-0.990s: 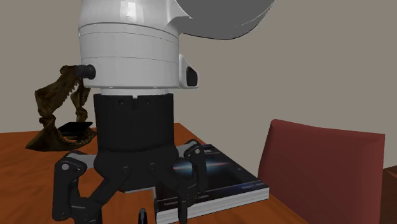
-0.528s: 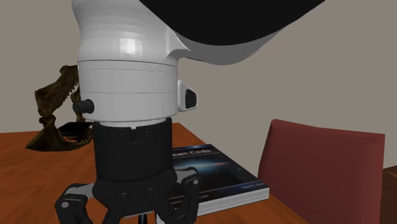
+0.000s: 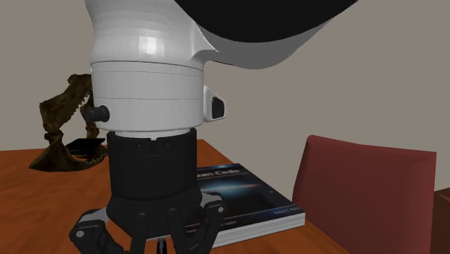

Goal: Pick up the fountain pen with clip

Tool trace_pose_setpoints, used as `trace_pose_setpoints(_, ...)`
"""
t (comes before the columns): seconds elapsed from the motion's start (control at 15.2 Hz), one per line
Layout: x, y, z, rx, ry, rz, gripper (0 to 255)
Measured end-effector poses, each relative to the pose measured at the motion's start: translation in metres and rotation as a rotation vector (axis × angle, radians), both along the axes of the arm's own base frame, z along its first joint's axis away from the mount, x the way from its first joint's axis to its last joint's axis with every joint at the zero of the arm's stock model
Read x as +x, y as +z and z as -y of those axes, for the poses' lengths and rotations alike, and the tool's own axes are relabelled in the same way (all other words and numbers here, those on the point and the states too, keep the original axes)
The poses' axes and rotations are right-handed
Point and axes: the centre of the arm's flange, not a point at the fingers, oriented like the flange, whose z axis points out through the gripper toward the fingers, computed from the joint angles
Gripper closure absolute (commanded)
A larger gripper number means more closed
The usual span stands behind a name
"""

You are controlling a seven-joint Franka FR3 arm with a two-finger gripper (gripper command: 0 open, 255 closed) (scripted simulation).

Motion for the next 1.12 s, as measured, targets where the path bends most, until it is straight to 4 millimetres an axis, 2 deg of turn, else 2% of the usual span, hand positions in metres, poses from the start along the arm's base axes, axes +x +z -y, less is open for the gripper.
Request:
trace_pose_setpoints(0.26, 0.001, 0.005, 0.000, -0.002, 0.000, -0.010, 255)
trace_pose_setpoints(1.12, 0.002, 0.070, 0.000, -0.002, 0.000, -0.011, 255)
